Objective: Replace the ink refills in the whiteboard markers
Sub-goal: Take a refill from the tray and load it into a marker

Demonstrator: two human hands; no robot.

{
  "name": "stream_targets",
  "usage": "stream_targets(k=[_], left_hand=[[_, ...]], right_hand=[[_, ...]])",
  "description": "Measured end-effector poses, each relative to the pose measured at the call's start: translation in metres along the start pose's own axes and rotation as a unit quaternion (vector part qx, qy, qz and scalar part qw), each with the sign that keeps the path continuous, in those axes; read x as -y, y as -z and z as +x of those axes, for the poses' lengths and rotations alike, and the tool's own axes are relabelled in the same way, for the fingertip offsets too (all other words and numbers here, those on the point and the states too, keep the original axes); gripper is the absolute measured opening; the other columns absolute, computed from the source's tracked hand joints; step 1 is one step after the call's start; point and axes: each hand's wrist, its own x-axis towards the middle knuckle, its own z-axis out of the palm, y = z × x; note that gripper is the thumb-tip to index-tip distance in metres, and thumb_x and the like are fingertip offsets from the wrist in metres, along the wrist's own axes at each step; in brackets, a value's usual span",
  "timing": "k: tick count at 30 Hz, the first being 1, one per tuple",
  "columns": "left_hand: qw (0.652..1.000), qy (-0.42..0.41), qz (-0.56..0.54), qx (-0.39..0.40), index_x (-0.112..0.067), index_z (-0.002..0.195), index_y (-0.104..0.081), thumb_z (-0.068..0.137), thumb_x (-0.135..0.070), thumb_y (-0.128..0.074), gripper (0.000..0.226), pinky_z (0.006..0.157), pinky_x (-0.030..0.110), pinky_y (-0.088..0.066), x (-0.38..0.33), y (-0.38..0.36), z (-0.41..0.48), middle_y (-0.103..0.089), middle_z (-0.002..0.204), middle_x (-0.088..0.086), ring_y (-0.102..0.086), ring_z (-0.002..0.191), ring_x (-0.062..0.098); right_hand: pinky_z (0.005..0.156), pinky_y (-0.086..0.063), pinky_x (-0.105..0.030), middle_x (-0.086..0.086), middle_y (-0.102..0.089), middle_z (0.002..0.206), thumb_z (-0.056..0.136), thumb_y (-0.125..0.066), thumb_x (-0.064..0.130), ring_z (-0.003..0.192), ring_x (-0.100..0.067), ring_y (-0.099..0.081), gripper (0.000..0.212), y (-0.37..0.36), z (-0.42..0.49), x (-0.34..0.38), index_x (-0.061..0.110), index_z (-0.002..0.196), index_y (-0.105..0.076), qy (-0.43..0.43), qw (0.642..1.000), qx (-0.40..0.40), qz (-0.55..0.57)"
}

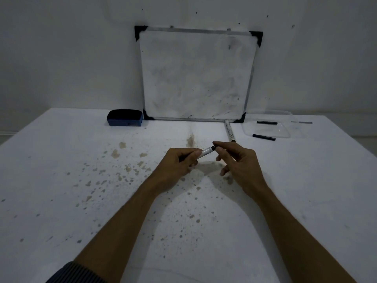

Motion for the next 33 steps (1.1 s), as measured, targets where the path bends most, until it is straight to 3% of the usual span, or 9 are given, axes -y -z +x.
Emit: stream_targets(k=[2, 6, 12, 18, 21, 25, 27, 30, 33], left_hand=[[1.000, 0.006, 0.000, 0.002, -0.023, 0.121, -0.077, 0.103, -0.036, -0.060, 0.028, 0.052, 0.022, -0.041, 0.001, 0.001, 0.000, -0.060, 0.072, -0.002, -0.048, 0.060, 0.010], [1.000, 0.016, -0.006, -0.001, -0.014, 0.125, -0.075, 0.105, -0.029, -0.059, 0.030, 0.051, 0.016, -0.041, 0.001, 0.002, 0.002, -0.061, 0.069, -0.004, -0.049, 0.053, 0.003], [1.000, 0.023, -0.009, -0.009, -0.012, 0.125, -0.075, 0.105, -0.026, -0.059, 0.030, 0.046, 0.014, -0.038, -0.001, 0.003, 0.000, -0.060, 0.062, -0.009, -0.043, 0.046, 0.000], [1.000, 0.026, -0.012, -0.010, -0.012, 0.113, -0.077, 0.109, -0.033, -0.051, 0.033, 0.050, 0.018, -0.038, -0.009, -0.004, 0.003, -0.058, 0.074, 0.001, -0.044, 0.053, 0.006], [0.998, 0.041, 0.037, -0.013, -0.010, 0.104, -0.076, 0.109, -0.039, -0.047, 0.041, 0.052, 0.014, -0.043, -0.014, -0.002, -0.002, -0.063, 0.073, 0.000, -0.053, 0.057, 0.006], [0.998, 0.021, 0.038, -0.054, -0.025, 0.134, -0.069, 0.102, -0.034, -0.063, 0.033, 0.065, 0.018, -0.056, -0.015, 0.005, -0.016, -0.077, 0.096, -0.004, -0.071, 0.075, 0.007], [0.992, -0.008, 0.060, -0.109, -0.027, 0.135, -0.069, 0.099, -0.032, -0.069, 0.036, 0.069, 0.019, -0.059, -0.010, 0.009, -0.021, -0.079, 0.108, -0.004, -0.074, 0.085, 0.010], [0.964, -0.025, 0.180, -0.196, -0.021, 0.129, -0.073, 0.099, -0.032, -0.069, 0.032, 0.075, 0.014, -0.055, -0.002, 0.020, -0.019, -0.077, 0.116, -0.003, -0.071, 0.092, 0.007], [0.931, 0.012, 0.242, -0.272, -0.012, 0.122, -0.076, 0.096, -0.027, -0.073, 0.030, 0.082, 0.026, -0.058, 0.001, 0.043, 0.000, -0.079, 0.111, 0.005, -0.070, 0.089, 0.013]], right_hand=[[0.056, -0.063, -0.045, -0.005, -0.075, 0.096, 0.095, -0.069, 0.022, 0.074, -0.026, -0.074, 0.025, -0.001, -0.001, 0.001, 0.017, 0.118, -0.075, -0.013, 1.000, 0.014, 0.015], [0.057, -0.061, -0.029, -0.009, -0.077, 0.099, 0.094, -0.069, 0.015, 0.079, -0.022, -0.077, 0.024, -0.001, -0.003, 0.003, 0.010, 0.117, -0.075, -0.046, 0.996, 0.025, 0.076], [0.081, -0.063, -0.040, -0.011, -0.078, 0.103, 0.094, -0.069, 0.011, 0.098, -0.027, -0.075, 0.025, -0.005, 0.001, -0.001, 0.002, 0.117, -0.073, -0.049, 0.990, 0.048, 0.123], [0.081, -0.063, -0.037, -0.005, -0.074, 0.112, 0.098, -0.066, 0.020, 0.101, -0.022, -0.074, 0.033, -0.016, 0.002, 0.005, 0.012, 0.130, -0.064, -0.080, 0.987, 0.052, 0.130], [0.076, -0.063, -0.030, -0.002, -0.075, 0.106, 0.097, -0.067, 0.023, 0.092, -0.019, -0.075, 0.029, -0.029, 0.002, 0.008, 0.016, 0.126, -0.066, -0.064, 0.992, -0.009, 0.104], [0.073, -0.061, -0.025, -0.007, -0.077, 0.097, 0.096, -0.070, 0.022, 0.084, -0.019, -0.075, 0.027, -0.033, 0.017, 0.011, 0.012, 0.121, -0.071, -0.088, 0.991, -0.027, 0.099], [0.075, -0.062, -0.027, -0.009, -0.078, 0.096, 0.095, -0.071, 0.020, 0.083, -0.021, -0.075, 0.025, -0.042, 0.027, 0.012, 0.011, 0.118, -0.072, -0.103, 0.990, -0.010, 0.096], [0.083, -0.062, -0.033, -0.007, -0.077, 0.101, 0.098, -0.066, 0.028, 0.084, -0.017, -0.075, 0.031, -0.062, 0.042, 0.007, 0.014, 0.126, -0.068, -0.095, 0.995, 0.027, 0.034], [0.093, -0.051, -0.033, 0.000, -0.068, 0.113, 0.102, -0.053, 0.039, 0.104, -0.019, -0.065, 0.040, -0.065, 0.053, -0.015, 0.018, 0.136, -0.058, -0.013, 0.975, 0.036, -0.219]])
